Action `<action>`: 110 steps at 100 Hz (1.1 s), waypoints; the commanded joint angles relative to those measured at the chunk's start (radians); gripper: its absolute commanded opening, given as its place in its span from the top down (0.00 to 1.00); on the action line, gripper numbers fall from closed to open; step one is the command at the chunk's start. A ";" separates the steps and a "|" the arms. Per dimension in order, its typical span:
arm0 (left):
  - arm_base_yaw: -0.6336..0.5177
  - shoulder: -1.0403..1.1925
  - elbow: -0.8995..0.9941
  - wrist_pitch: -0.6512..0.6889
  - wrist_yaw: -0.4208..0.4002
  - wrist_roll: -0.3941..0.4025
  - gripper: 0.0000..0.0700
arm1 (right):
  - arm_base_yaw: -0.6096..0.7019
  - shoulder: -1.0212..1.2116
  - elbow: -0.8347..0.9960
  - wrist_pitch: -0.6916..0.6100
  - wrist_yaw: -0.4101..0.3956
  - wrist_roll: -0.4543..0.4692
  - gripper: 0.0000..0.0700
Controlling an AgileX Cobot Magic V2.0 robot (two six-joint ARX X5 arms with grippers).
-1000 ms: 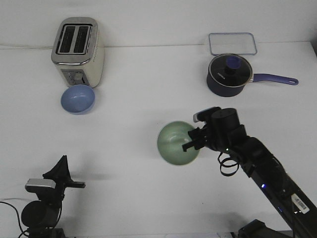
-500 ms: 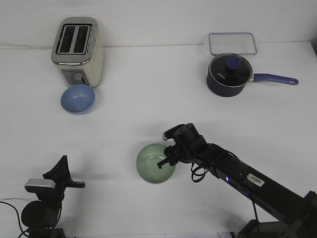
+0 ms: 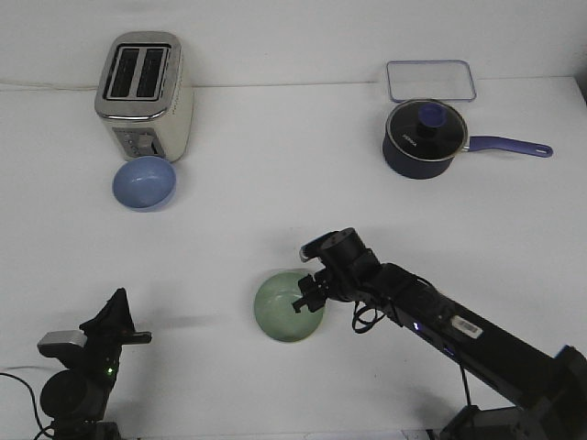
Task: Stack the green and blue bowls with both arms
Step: 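Open the right gripper and withdraw it from the green bowl, then reach the left gripper to the rim of the light blue bowl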
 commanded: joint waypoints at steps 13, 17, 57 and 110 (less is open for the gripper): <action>0.000 0.079 0.105 -0.002 0.004 -0.175 0.98 | -0.101 -0.214 0.019 0.015 0.001 -0.045 0.60; 0.001 0.115 0.138 -0.007 0.005 -0.177 0.98 | -0.127 -0.264 0.019 0.014 0.002 -0.051 0.60; 0.034 0.900 0.740 -0.215 0.013 0.044 0.98 | -0.238 -0.682 -0.235 0.140 0.184 -0.095 0.60; 0.170 1.667 1.383 -0.437 0.098 0.119 0.23 | -0.242 -0.872 -0.391 0.095 0.183 -0.025 0.60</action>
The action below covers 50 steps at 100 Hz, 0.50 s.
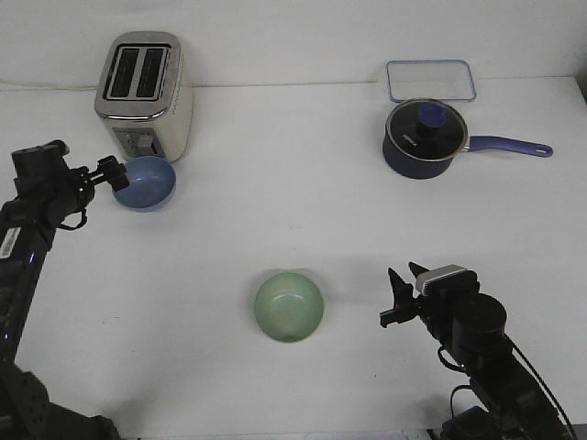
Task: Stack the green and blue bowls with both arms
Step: 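Reach the left gripper to the rim of the light blue bowl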
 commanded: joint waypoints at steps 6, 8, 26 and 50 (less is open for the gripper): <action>0.004 0.125 0.048 -0.020 0.003 0.026 0.23 | 0.003 0.005 0.002 0.008 0.000 0.013 0.60; 0.004 0.140 0.050 -0.020 0.003 0.026 0.23 | 0.003 0.005 0.002 0.008 0.000 0.013 0.60; 0.003 0.264 0.061 -0.002 0.003 0.025 0.23 | 0.002 0.005 0.002 0.006 0.000 0.013 0.60; 0.001 0.306 0.061 0.035 0.004 0.026 0.96 | 0.002 0.005 0.002 0.005 0.000 0.014 0.60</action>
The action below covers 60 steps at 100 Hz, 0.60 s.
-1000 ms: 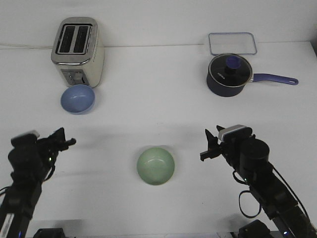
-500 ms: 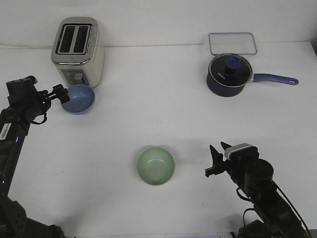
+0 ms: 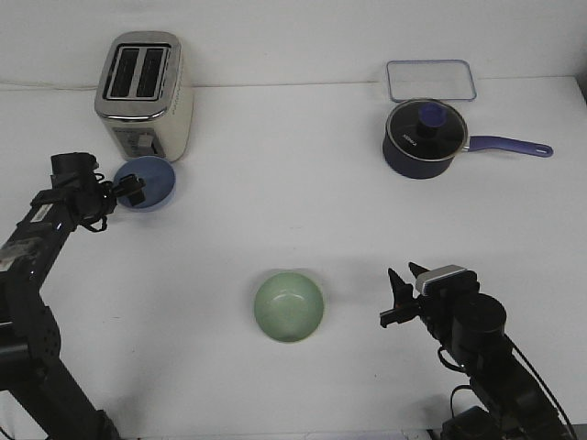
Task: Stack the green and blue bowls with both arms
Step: 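Reach the left gripper to the rim of the light blue bowl, then grasp the blue bowl rim with the left gripper and lift it, then carry the blue bowl over the green bowl and lower it inside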
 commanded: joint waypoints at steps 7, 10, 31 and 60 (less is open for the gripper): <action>0.001 0.010 0.027 0.010 0.003 0.008 0.98 | 0.002 0.005 0.002 0.006 0.000 0.013 0.60; 0.001 0.006 0.028 0.008 0.005 0.009 0.98 | 0.002 0.005 0.002 0.006 0.000 0.013 0.60; 0.001 -0.080 0.028 -0.040 0.051 0.040 0.98 | 0.003 0.005 0.002 0.007 0.000 0.013 0.60; -0.050 -0.359 0.025 -0.249 0.234 0.131 0.98 | 0.003 0.005 0.002 0.007 0.000 0.013 0.60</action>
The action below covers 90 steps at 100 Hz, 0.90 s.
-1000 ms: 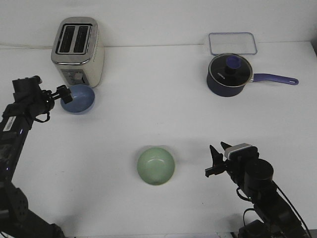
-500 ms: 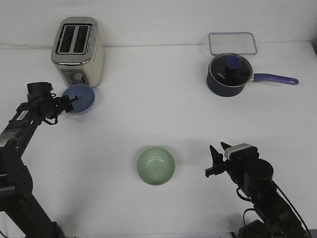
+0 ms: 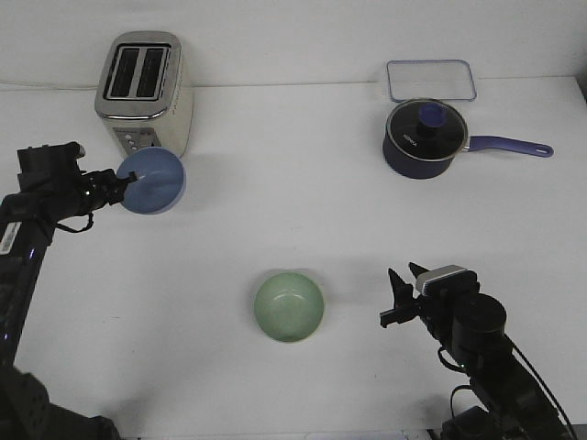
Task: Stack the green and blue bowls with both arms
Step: 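Carry the blue bowl over the green bowl and lower it inside, then open the left gripper and withdraw it from the stacked bowls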
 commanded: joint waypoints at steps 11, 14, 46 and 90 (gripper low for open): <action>-0.106 -0.123 -0.005 -0.108 0.037 0.075 0.98 | 0.003 0.005 0.002 0.008 -0.001 0.010 0.60; -0.135 -0.150 -0.021 -0.104 0.042 0.075 0.98 | 0.003 0.005 0.002 0.008 -0.001 0.010 0.60; -0.523 -0.248 -0.247 0.018 0.049 0.026 0.98 | 0.003 0.005 0.002 0.008 -0.007 0.005 0.60; -0.781 -0.092 -0.288 0.106 -0.087 0.041 0.98 | 0.003 0.005 0.002 0.008 -0.013 0.006 0.60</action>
